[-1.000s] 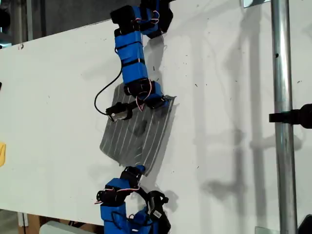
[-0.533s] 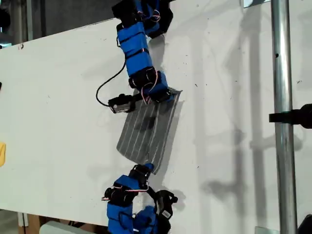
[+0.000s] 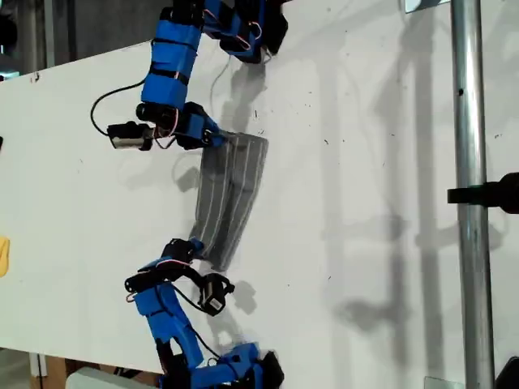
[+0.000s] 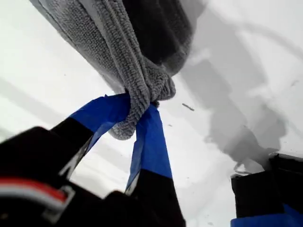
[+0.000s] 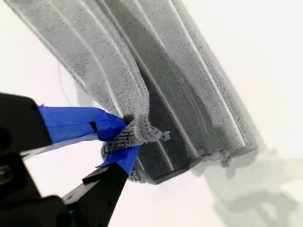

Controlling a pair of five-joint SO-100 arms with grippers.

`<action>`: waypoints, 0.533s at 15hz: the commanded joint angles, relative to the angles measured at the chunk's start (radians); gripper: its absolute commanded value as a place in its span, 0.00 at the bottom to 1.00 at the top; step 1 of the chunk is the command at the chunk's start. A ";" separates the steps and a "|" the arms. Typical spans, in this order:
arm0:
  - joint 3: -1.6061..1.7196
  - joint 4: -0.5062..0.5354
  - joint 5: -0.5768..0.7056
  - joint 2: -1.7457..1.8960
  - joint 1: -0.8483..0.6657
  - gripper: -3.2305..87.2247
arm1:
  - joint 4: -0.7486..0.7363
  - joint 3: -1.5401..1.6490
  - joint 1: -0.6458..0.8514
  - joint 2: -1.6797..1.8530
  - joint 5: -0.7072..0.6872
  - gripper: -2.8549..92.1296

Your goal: Grasp corners of a towel and fold twice.

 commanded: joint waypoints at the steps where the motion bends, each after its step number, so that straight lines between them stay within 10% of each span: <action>1: -0.207 0.046 0.025 -0.020 -0.066 0.00 | -0.034 -0.021 0.064 0.120 -0.103 0.03; 8: 0.051 0.046 -0.074 0.011 0.032 0.01 | -0.164 0.115 -0.146 -0.097 0.048 0.03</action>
